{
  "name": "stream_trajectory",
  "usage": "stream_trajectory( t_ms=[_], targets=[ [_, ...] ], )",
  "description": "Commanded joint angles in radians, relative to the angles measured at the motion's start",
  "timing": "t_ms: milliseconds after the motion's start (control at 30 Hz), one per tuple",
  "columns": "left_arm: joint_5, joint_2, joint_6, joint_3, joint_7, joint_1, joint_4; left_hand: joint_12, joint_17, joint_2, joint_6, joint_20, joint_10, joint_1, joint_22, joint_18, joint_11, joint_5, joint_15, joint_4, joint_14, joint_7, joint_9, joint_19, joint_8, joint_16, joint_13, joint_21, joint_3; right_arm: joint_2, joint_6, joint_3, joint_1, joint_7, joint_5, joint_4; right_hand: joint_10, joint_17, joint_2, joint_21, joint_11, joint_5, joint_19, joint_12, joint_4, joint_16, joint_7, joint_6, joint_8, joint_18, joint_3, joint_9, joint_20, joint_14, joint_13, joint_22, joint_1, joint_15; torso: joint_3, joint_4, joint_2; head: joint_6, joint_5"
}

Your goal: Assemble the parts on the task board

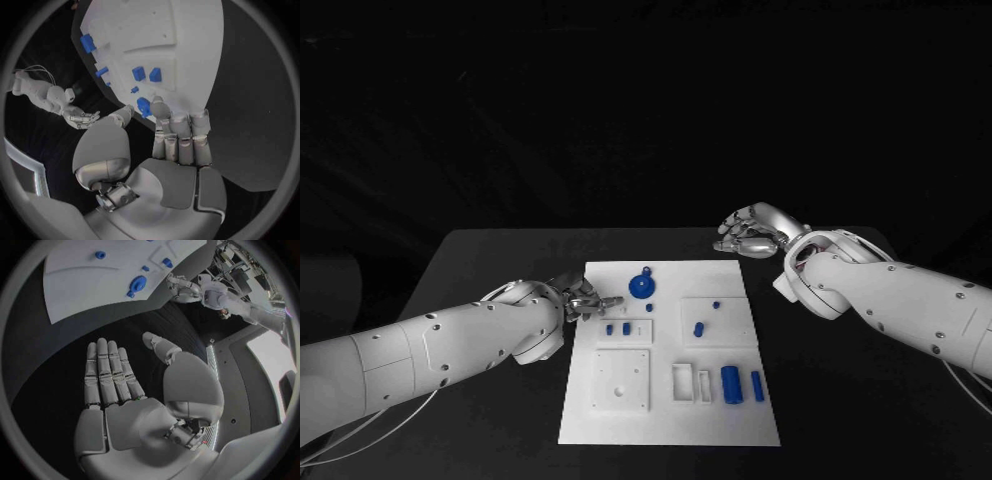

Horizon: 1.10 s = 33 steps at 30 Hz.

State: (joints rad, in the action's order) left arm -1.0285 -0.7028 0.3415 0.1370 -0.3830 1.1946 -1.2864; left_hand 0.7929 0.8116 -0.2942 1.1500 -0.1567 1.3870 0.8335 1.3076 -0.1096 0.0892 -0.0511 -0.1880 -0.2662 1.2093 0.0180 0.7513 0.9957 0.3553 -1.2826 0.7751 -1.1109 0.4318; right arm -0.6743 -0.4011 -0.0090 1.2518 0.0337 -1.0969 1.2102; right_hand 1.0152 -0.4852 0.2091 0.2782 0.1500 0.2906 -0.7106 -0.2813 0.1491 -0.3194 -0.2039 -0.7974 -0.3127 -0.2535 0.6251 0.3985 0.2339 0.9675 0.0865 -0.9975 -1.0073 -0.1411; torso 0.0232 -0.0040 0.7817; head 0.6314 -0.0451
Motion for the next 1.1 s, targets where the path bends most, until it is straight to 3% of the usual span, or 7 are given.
stream_trajectory(
  t_ms=[33, 133, 167, 300, 433, 600, 1100],
  targets=[
    [0.098, -0.003, 0.058, -0.009, 0.064, 0.003, -0.004, -0.015, -0.007, 0.016, -0.035, -0.112, -0.03, 0.034, 0.008, -0.006, -0.005, -0.004, 0.002, -0.025, -0.021, 0.007, 0.001, -0.016, -0.017, 0.013, -0.001, 0.012, -0.047, 0.001, 0.002, 0.0, 0.0, 0.01, -0.004, -0.001, 0.003, 0.001, 0.0, -0.005, 0.003, 0.005, 0.007, 0.006, 0.0, 0.007, -0.004, 0.004, 0.004, 0.004, -0.004, -0.001, -0.001, -0.008, -0.002, 0.0, -0.009, 0.001, 0.0007, 0.0008, -0.001, -0.002, 0.003],
    [0.164, -0.002, 0.09, -0.012, 0.149, 0.015, -0.008, -0.057, -0.031, 0.04, -0.105, -0.094, -0.114, 0.126, -0.005, 0.009, -0.03, -0.015, 0.026, -0.007, -0.086, 0.032, 0.0, -0.067, -0.044, 0.059, -0.017, 0.052, -0.073, 0.001, 0.003, 0.0, 0.0, 0.011, -0.001, -0.003, 0.003, 0.002, 0.0, -0.005, 0.003, 0.005, 0.007, 0.006, 0.0, 0.007, -0.004, 0.004, 0.004, 0.004, -0.004, -0.002, -0.001, -0.008, -0.002, -0.001, -0.009, 0.001, 0.0011, 0.0009, -0.001, -0.003, 0.005],
    [0.187, -0.002, 0.093, -0.012, 0.179, 0.018, -0.01, -0.079, -0.042, 0.052, -0.132, -0.083, -0.15, 0.186, -0.011, 0.019, -0.047, -0.072, 0.042, 0.017, -0.117, 0.043, 0.0, -0.094, -0.054, 0.082, -0.029, 0.073, -0.081, 0.002, 0.003, 0.0, 0.0, 0.011, -0.001, -0.004, 0.003, 0.002, 0.0, -0.005, 0.003, 0.005, 0.007, 0.006, -0.001, 0.007, -0.004, 0.004, 0.004, 0.004, -0.004, -0.002, -0.001, -0.008, -0.002, -0.001, -0.009, 0.001, 0.0007, 0.0011, -0.001, -0.004, 0.005],
    [0.197, 0.012, 0.076, -0.012, 0.294, 0.024, -0.011, -0.151, -0.081, 0.105, -0.179, -0.041, -0.233, 0.4, -0.035, 0.051, -0.081, -0.177, 0.085, 0.184, -0.193, 0.08, -0.009, -0.166, -0.075, 0.144, -0.083, 0.141, -0.119, 0.003, 0.005, 0.0, 0.0, 0.011, 0.0, -0.011, 0.004, 0.002, -0.001, -0.006, 0.003, 0.006, 0.007, 0.006, -0.001, 0.006, -0.004, 0.004, 0.004, 0.004, -0.004, -0.002, -0.001, -0.008, -0.003, -0.001, -0.009, 0.001, 0.0017, 0.0005, 0.0, -0.006, 0.007],
    [0.058, 0.032, 0.058, -0.012, 0.323, 0.025, -0.005, -0.24, -0.113, 0.108, -0.205, -0.012, -0.272, 0.486, -0.045, 0.069, -0.114, -0.173, 0.118, 0.335, -0.219, 0.107, -0.041, -0.187, -0.1, 0.169, -0.173, 0.178, -0.007, 0.004, 0.005, 0.0, 0.0, 0.011, 0.0, -0.017, 0.004, 0.002, -0.002, -0.006, 0.003, 0.006, 0.007, 0.006, -0.001, 0.006, -0.004, 0.004, 0.004, 0.004, -0.004, -0.002, -0.001, -0.008, -0.003, -0.001, -0.009, 0.001, 0.0017, 0.0009, -0.001, -0.007, 0.008],
    [-0.108, 0.068, 0.057, -0.01, 0.347, 0.026, 0.021, -0.374, -0.145, 0.117, -0.199, 0.006, -0.251, 0.393, -0.029, 0.06, -0.138, -0.114, 0.136, 0.519, -0.218, 0.102, -0.081, -0.174, -0.108, 0.161, -0.301, 0.186, 0.112, 0.005, 0.006, 0.0, 0.0, 0.012, 0.001, -0.018, 0.005, 0.002, -0.002, -0.006, 0.003, 0.007, 0.007, 0.006, -0.001, 0.006, -0.003, 0.004, 0.003, 0.003, -0.004, -0.002, -0.001, -0.007, -0.003, -0.002, -0.009, 0.001, 0.002, 0.0016, -0.001, -0.009, 0.007],
    [-0.462, 0.151, 0.009, 0.005, 0.303, 0.026, 0.066, -0.506, -0.165, 0.094, -0.21, 0.024, -0.266, 0.395, -0.018, 0.037, -0.166, -0.199, 0.155, 0.553, -0.195, 0.114, -0.098, -0.146, -0.119, 0.154, -0.387, 0.186, 0.169, 0.012, 0.009, 0.0, 0.0, 0.014, 0.003, -0.02, 0.009, 0.007, -0.004, -0.008, 0.003, 0.062, 0.008, 0.012, -0.002, 0.003, -0.004, 0.005, 0.002, 0.002, -0.004, -0.003, 0.0, -0.008, -0.011, -0.007, -0.01, 0.001, 0.0018, -0.0023, 0.0, -0.016, 0.009]
  ],
)
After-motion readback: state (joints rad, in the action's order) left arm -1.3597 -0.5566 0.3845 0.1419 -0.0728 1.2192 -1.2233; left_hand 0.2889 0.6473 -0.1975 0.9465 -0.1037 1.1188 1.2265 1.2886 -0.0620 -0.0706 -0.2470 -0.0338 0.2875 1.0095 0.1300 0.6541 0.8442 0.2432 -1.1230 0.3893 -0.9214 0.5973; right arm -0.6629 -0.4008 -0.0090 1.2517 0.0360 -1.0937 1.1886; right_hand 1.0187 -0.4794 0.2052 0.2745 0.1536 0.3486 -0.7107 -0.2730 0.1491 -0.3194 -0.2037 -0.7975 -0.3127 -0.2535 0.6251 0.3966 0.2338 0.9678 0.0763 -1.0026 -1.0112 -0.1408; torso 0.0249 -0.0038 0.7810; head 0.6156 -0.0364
